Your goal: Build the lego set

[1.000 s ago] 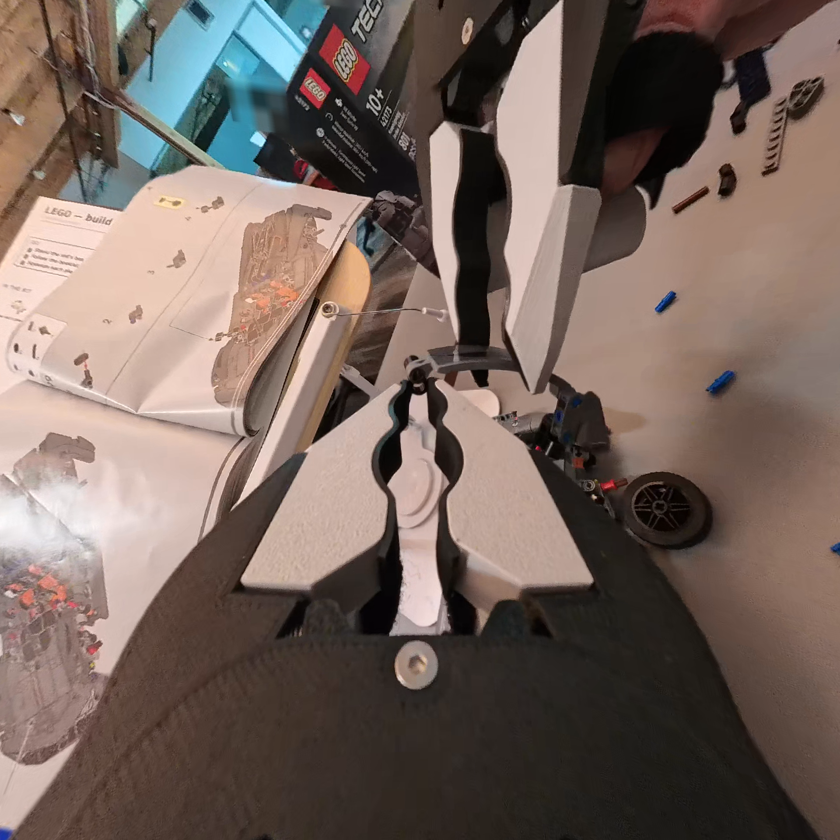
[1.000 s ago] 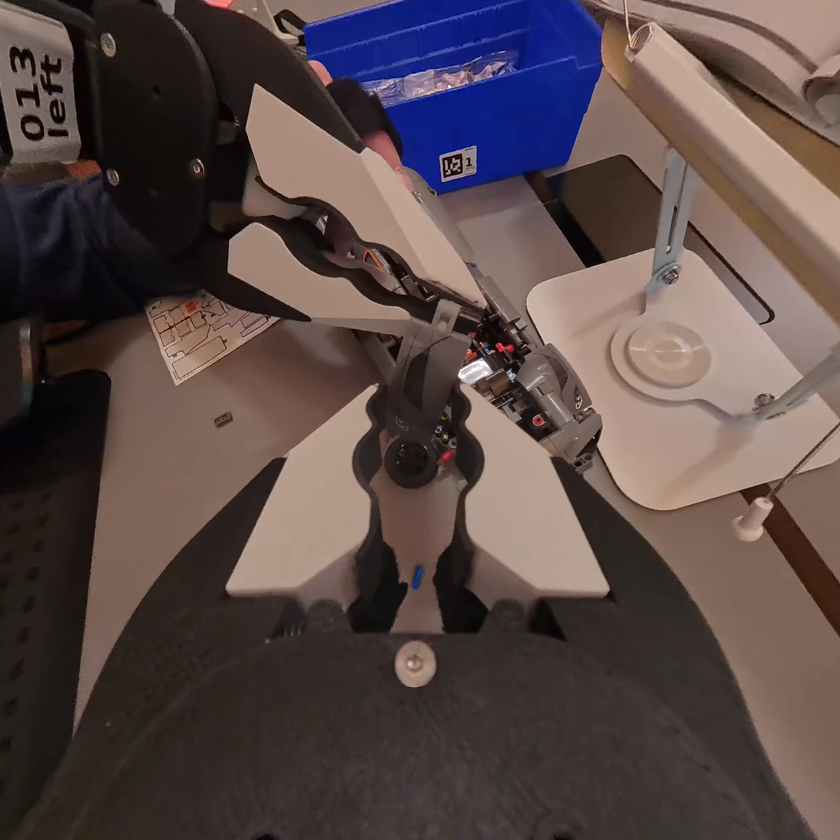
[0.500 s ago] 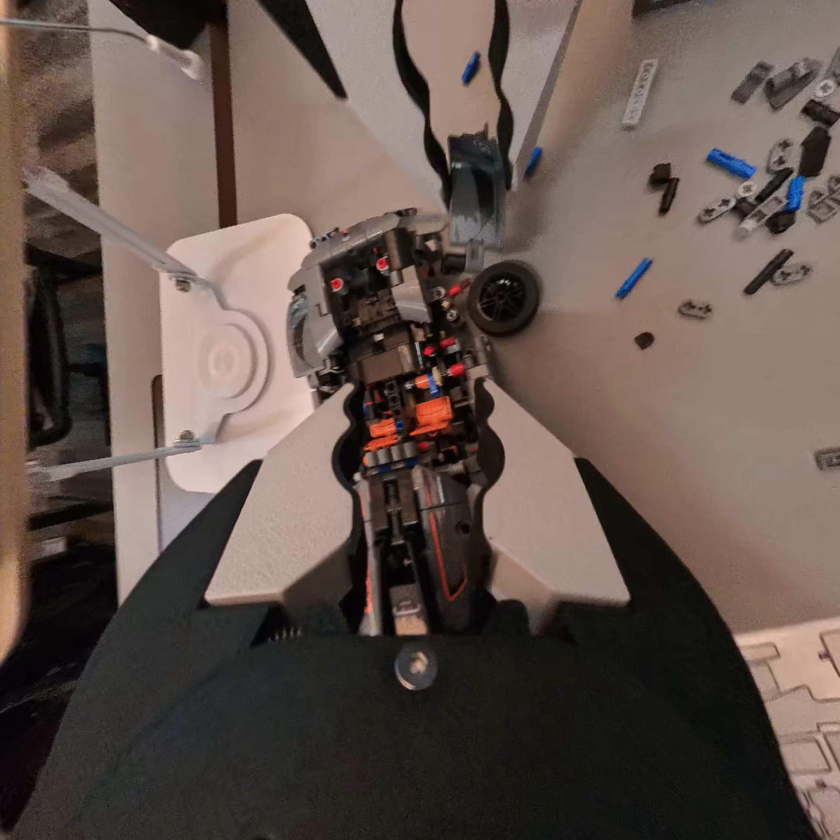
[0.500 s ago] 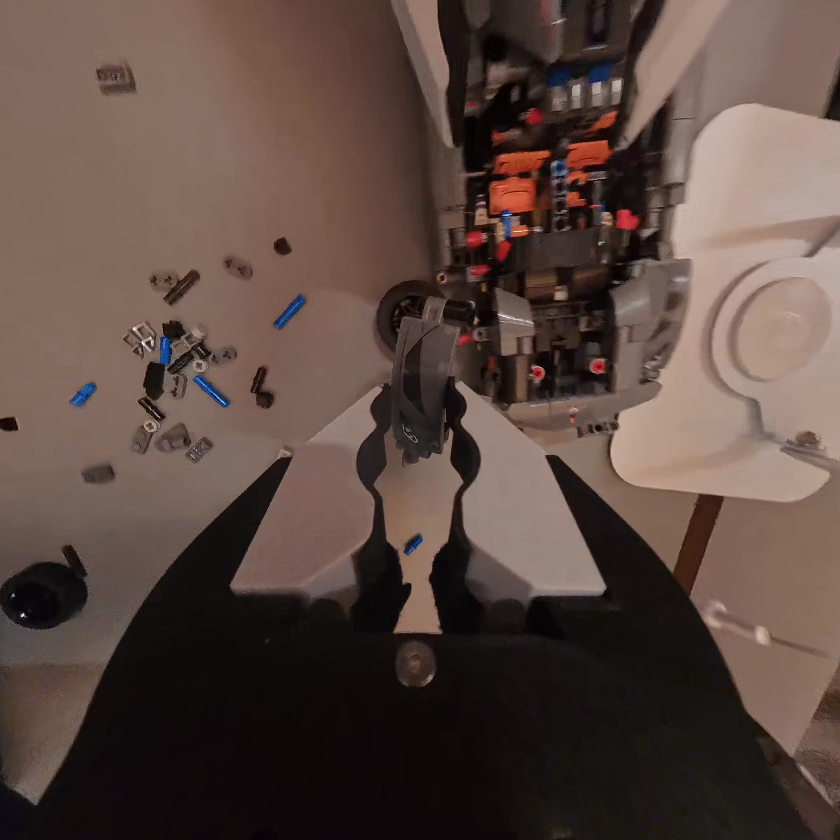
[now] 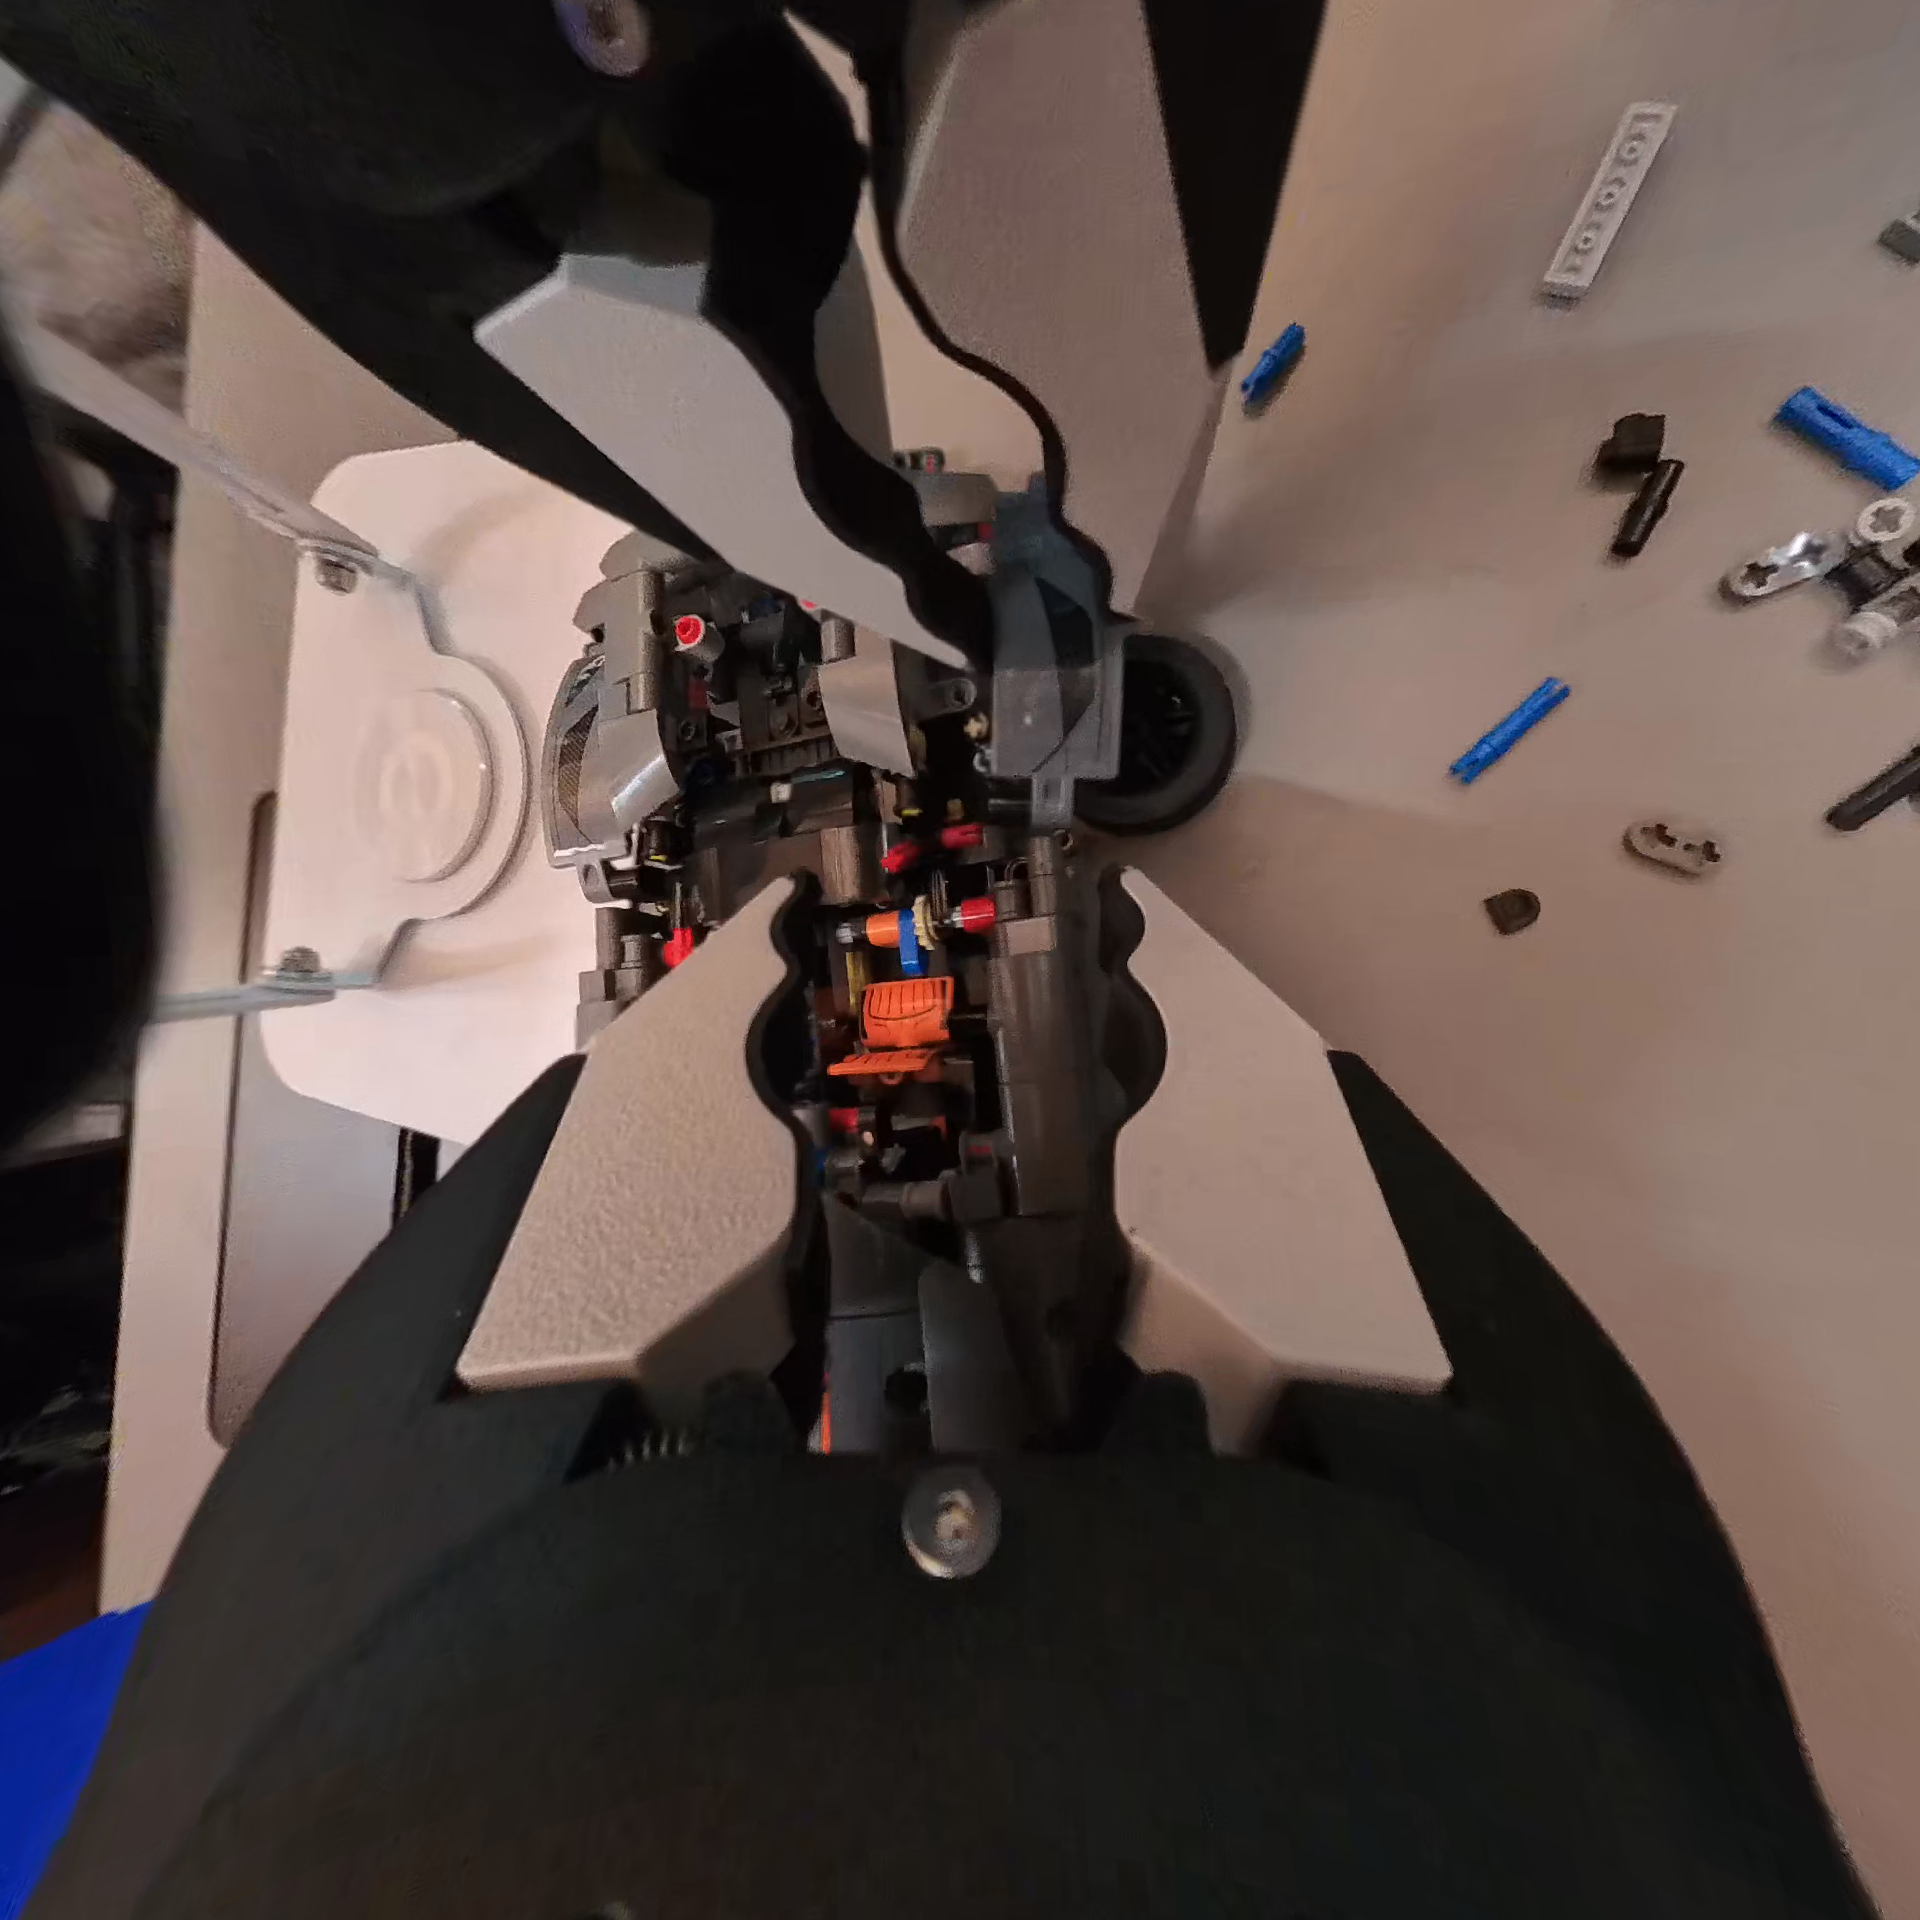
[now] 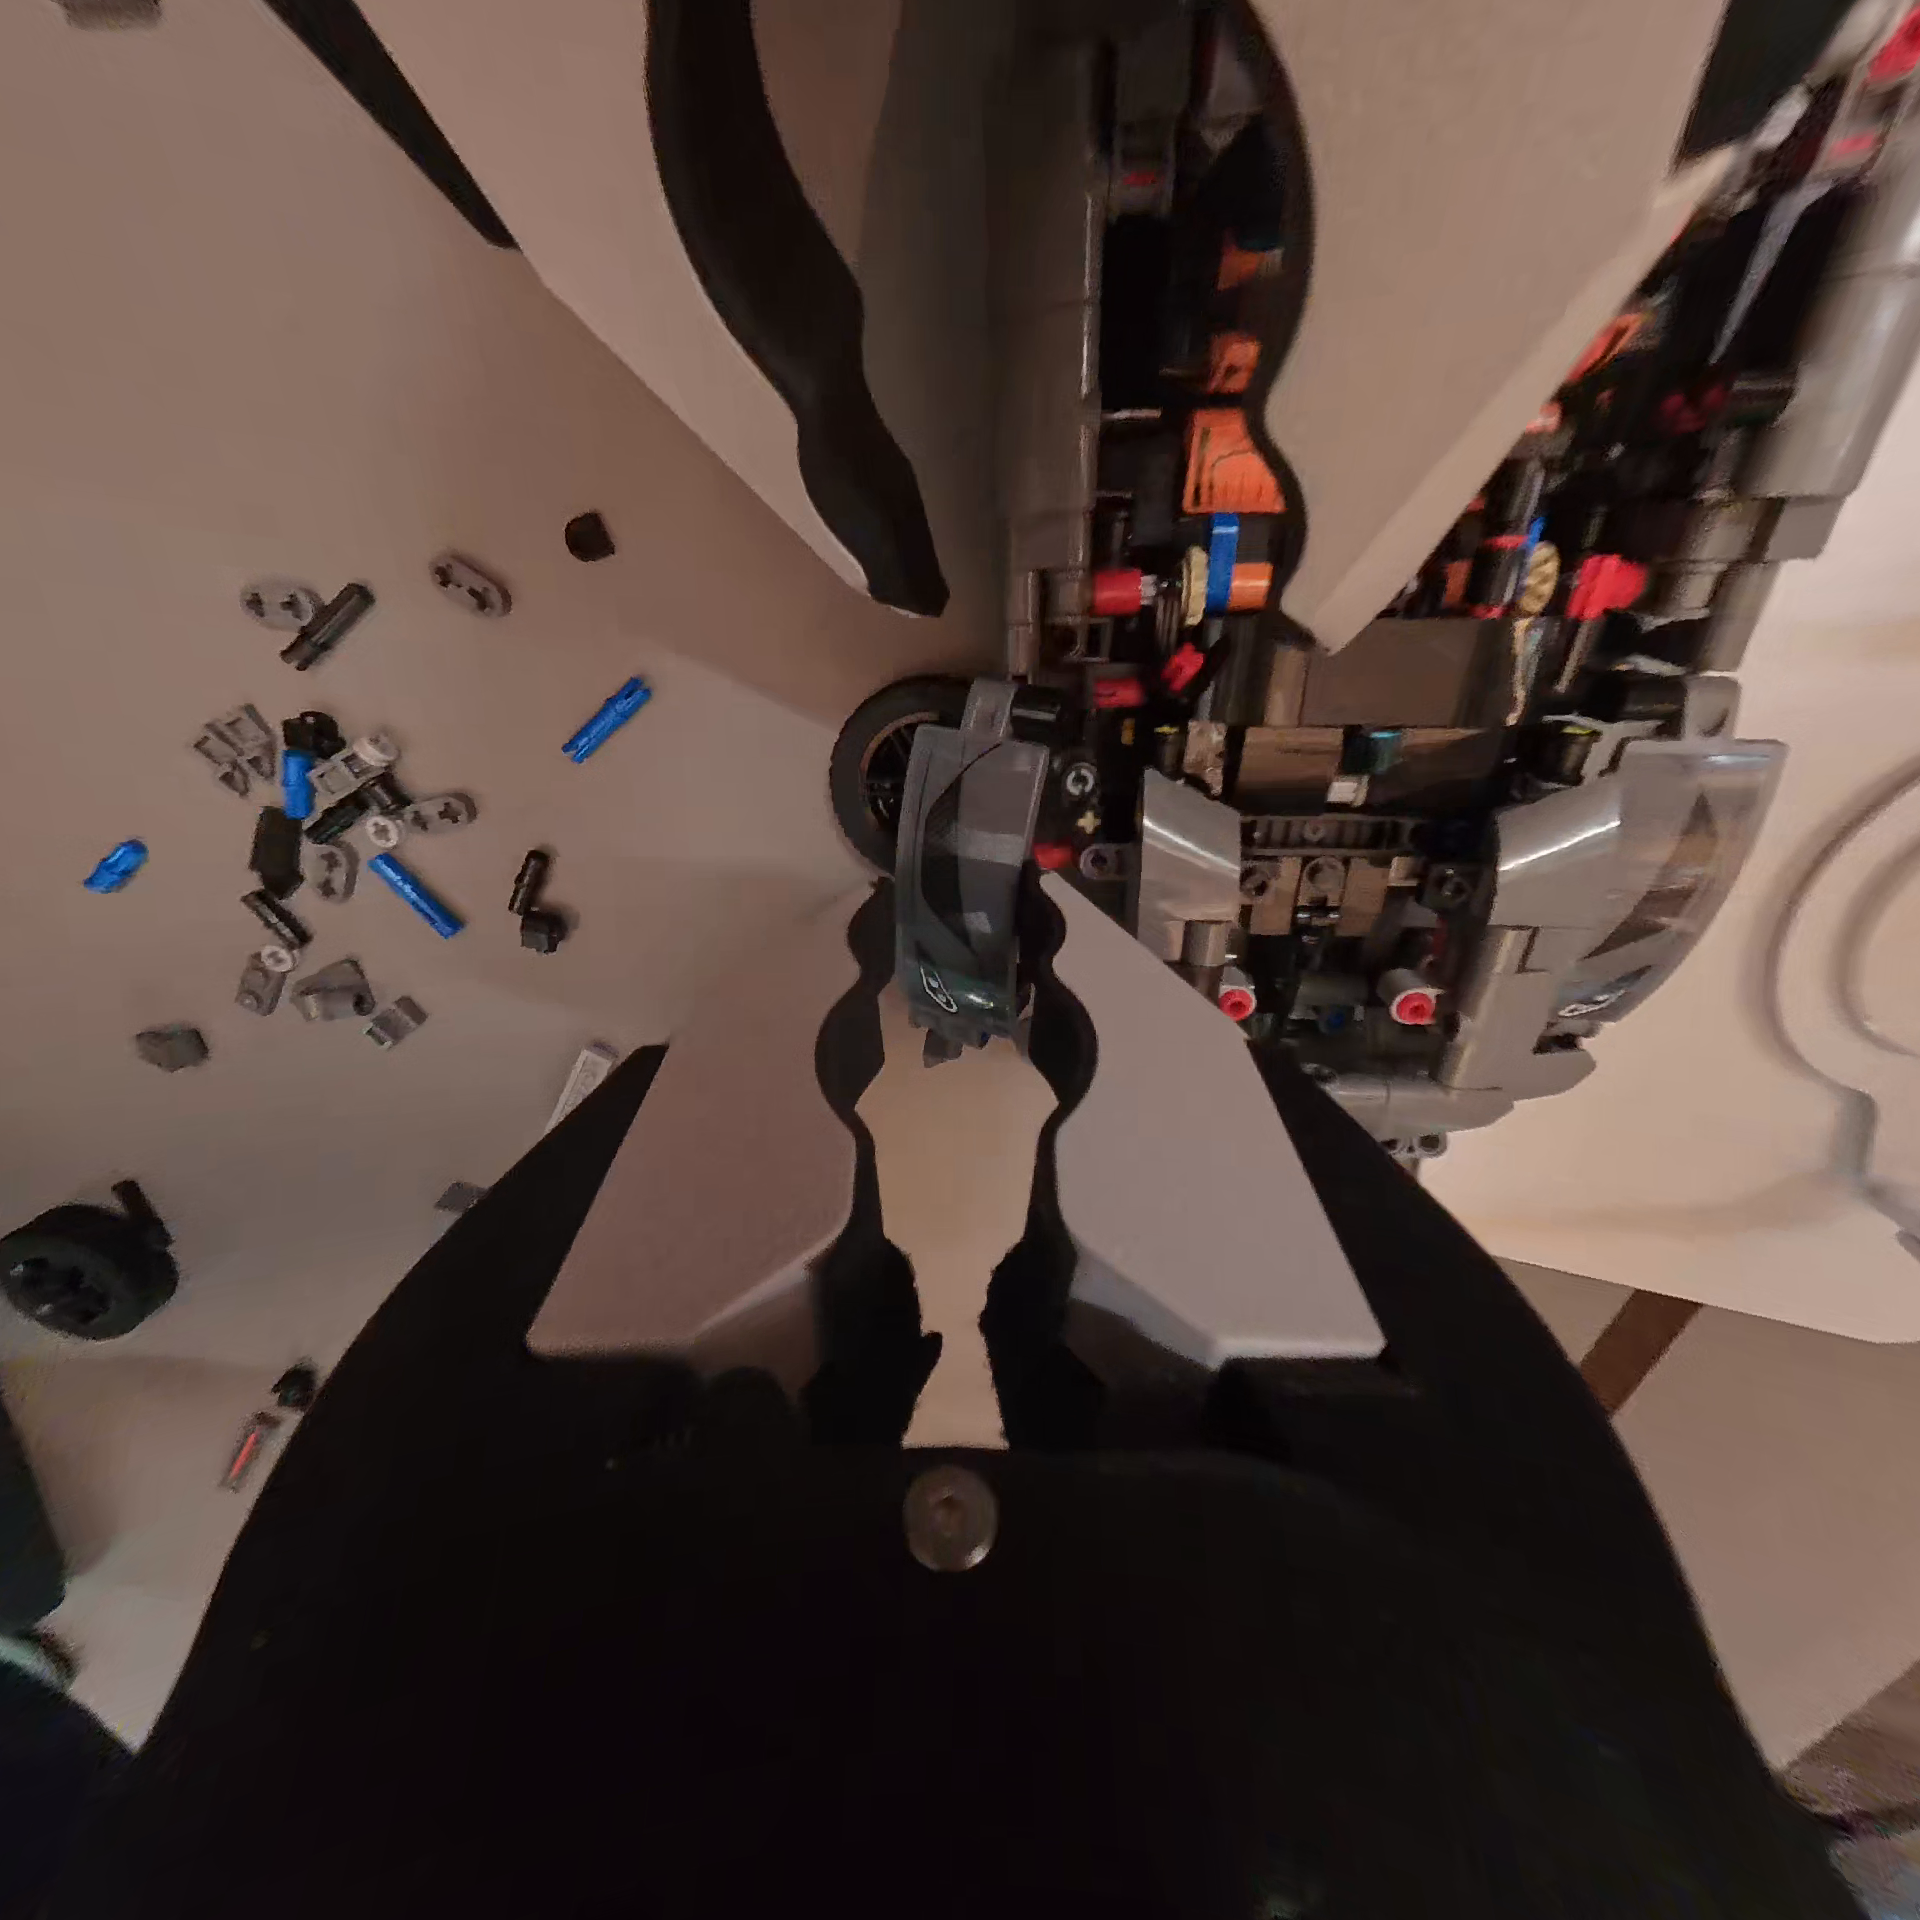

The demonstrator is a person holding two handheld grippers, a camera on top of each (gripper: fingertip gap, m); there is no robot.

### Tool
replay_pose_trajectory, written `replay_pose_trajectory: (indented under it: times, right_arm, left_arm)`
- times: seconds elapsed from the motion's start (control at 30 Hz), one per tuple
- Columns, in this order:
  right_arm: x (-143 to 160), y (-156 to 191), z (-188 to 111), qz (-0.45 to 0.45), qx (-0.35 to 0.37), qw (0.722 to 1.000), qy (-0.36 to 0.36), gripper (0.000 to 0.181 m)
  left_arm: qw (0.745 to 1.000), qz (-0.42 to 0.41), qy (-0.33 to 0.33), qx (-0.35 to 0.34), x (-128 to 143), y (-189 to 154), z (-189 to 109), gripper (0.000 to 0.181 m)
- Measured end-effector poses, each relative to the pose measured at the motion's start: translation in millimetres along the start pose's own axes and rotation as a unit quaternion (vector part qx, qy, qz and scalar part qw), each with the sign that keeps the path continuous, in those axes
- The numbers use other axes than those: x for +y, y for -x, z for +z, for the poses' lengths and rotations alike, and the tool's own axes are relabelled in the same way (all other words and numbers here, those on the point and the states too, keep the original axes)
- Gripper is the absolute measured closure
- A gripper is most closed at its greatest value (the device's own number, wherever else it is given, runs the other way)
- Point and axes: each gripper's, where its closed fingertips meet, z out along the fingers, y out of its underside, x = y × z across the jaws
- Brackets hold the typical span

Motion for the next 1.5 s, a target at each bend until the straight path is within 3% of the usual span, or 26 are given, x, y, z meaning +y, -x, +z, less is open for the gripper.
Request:
replay_pose_trajectory:
  times: [0.03,0.33,0.53,0.73,1.03,1.5]
  right_arm:
    - [1.7,-1.7,0.6,0.002,-0.004,1.000,0.005,0.160]
    - [-2.2,1.0,5.1,-0.010,-0.056,0.998,0.013,0.160]
    - [-4.3,0.8,0.4,0.002,-0.078,0.997,0.003,0.160]
    - [-7.3,3.0,-2.1,0.013,-0.123,0.992,-0.008,0.160]
    - [-10.0,3.5,-5.8,0.024,-0.154,0.988,0.014,0.161]
    - [-14.8,4.9,-11.6,0.055,-0.230,0.972,-0.020,0.163]
  left_arm:
    - [1.000,-0.001,0.006,0.001,1.4,-1.2,1.7,0.128]
    - [0.999,0.004,0.026,-0.041,0.6,-0.4,14.0,0.116]
    - [0.998,0.008,0.036,-0.055,0.6,-2.2,20.7,0.122]
    - [0.998,0.003,0.027,-0.059,-0.5,0.9,19.2,0.141]
    - [0.998,0.005,0.032,-0.058,0.5,0.0,19.5,0.138]
    - [0.998,-0.008,0.032,-0.046,1.2,0.7,19.8,0.131]
